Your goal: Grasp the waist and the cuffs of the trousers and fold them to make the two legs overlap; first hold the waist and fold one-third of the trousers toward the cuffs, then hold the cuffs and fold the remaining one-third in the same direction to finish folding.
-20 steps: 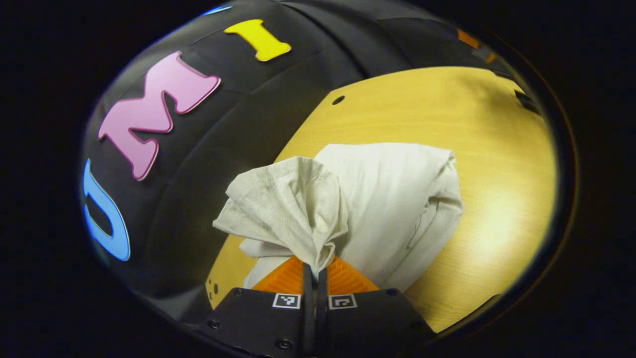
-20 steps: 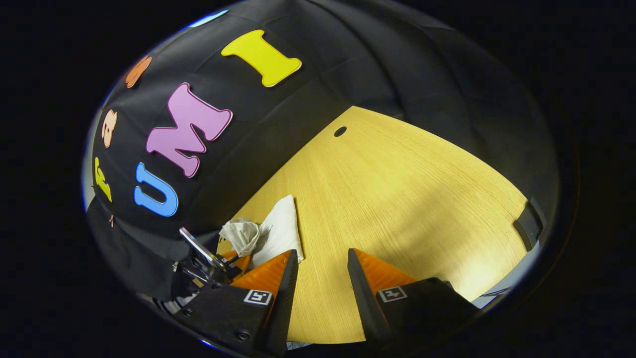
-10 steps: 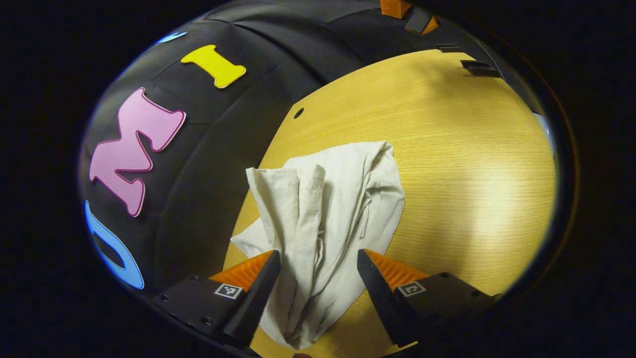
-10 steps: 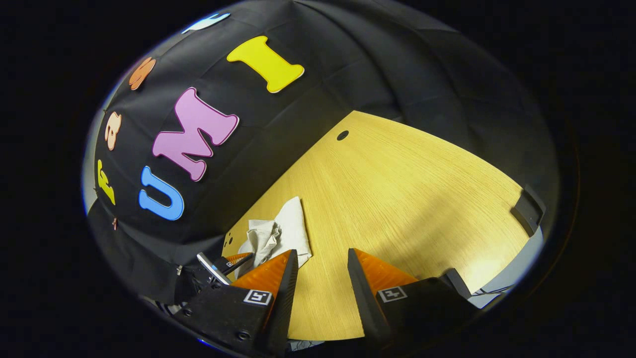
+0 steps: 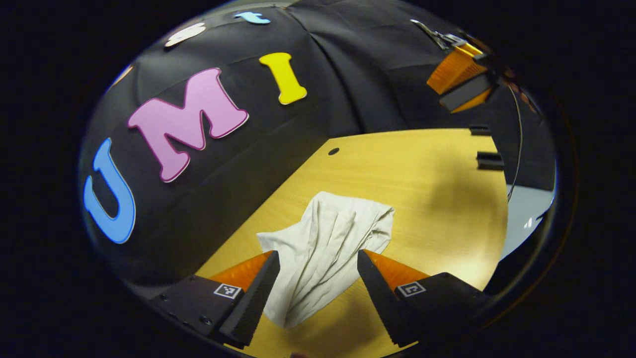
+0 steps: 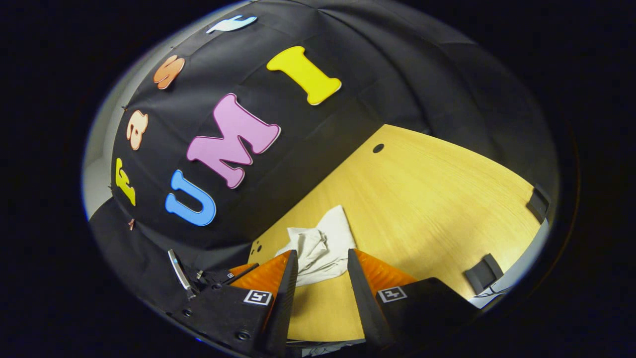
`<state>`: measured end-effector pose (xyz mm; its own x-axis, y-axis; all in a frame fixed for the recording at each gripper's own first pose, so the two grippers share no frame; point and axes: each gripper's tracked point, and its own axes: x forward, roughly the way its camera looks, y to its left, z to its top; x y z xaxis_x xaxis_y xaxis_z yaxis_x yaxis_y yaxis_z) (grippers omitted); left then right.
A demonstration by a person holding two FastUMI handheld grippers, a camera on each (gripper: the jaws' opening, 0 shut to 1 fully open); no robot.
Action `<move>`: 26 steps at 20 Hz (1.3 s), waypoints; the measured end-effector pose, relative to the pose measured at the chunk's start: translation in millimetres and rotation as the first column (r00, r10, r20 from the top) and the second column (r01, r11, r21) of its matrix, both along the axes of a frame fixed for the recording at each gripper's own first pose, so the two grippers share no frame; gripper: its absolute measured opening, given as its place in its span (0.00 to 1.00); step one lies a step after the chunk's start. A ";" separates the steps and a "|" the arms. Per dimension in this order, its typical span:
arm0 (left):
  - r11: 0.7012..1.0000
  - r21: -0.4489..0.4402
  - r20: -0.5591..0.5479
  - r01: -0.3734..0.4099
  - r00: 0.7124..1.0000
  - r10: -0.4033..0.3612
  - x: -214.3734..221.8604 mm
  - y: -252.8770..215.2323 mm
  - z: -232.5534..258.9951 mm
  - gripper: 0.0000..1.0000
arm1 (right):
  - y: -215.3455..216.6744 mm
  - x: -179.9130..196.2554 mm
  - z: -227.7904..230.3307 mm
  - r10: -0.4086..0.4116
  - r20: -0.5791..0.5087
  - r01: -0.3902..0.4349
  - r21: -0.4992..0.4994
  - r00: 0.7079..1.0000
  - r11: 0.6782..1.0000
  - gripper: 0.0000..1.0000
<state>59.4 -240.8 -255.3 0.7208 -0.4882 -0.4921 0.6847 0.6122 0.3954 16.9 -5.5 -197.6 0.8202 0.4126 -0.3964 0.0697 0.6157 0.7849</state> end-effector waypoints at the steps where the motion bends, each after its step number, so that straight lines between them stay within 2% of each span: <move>1: 0.998 -0.052 -0.023 -0.018 1.000 0.017 -5.1 4.2 9.9 0.98 | 9.6 3.5 8.6 0.008 0.013 -0.009 0.005 1.000 1.000 0.62; 4: 0.974 -0.210 -0.078 -0.090 0.994 0.075 -16.8 15.6 49.9 0.98 | 37.1 12.8 27.8 0.054 0.054 -0.052 -0.030 0.997 0.998 0.62; 5: 0.958 -0.260 -0.099 -0.123 0.990 0.100 -17.2 24.8 62.2 0.98 | 47.3 17.0 36.7 0.069 0.074 -0.066 -0.043 0.995 0.997 0.52; 6: 0.937 -0.311 -0.118 -0.160 0.985 0.129 -17.6 33.6 76.2 0.98 | 56.7 20.2 45.1 0.082 0.095 -0.077 -0.056 0.992 0.995 0.53; 7: 0.911 -0.360 -0.142 -0.200 0.977 0.159 -15.2 40.5 88.4 0.98 | 65.7 25.6 54.4 0.095 0.118 -0.088 -0.069 0.988 0.994 0.64; 8: 0.881 -0.406 -0.166 -0.242 0.968 0.189 -13.0 50.7 102.0 0.98 | 72.4 29.5 63.3 0.108 0.141 -0.097 -0.088 0.984 0.991 0.64; 9: 0.852 -0.444 -0.191 -0.279 0.958 0.214 -13.2 62.6 114.3 0.98 | 78.5 33.0 71.8 0.120 0.162 -0.104 -0.106 0.979 0.989 0.55; 10: 0.829 -0.470 -0.204 -0.303 0.951 0.232 -11.4 74.2 125.8 0.98 | 85.6 36.3 80.6 0.129 0.178 -0.108 -0.121 0.976 0.987 0.67; 11: 0.811 -0.492 -0.200 -0.316 0.948 0.248 -11.2 86.4 135.9 0.98 | 91.2 39.8 89.5 0.137 0.194 -0.112 -0.134 0.971 0.985 0.67; 16: 0.784 -0.507 -0.162 -0.358 0.933 0.321 1.1 128.3 162.4 0.98 | 110.2 47.4 117.8 0.177 0.273 -0.094 -0.291 0.946 0.952 0.72; 20: 0.757 -0.518 -0.192 -0.398 0.916 0.351 3.9 138.2 159.7 0.96 | 130.7 47.8 120.8 0.233 0.296 -0.083 -0.442 0.927 0.893 0.76; 23: 0.741 -0.527 -0.220 -0.416 0.909 0.354 2.6 139.5 158.6 0.96 | 144.6 48.3 112.2 0.257 0.273 -0.098 -0.485 0.927 0.869 0.78; 26: 0.732 -0.528 -0.250 -0.431 0.903 0.351 3.8 142.9 156.8 0.96 | 156.6 48.1 109.0 0.273 0.259 -0.127 -0.468 0.926 0.875 0.78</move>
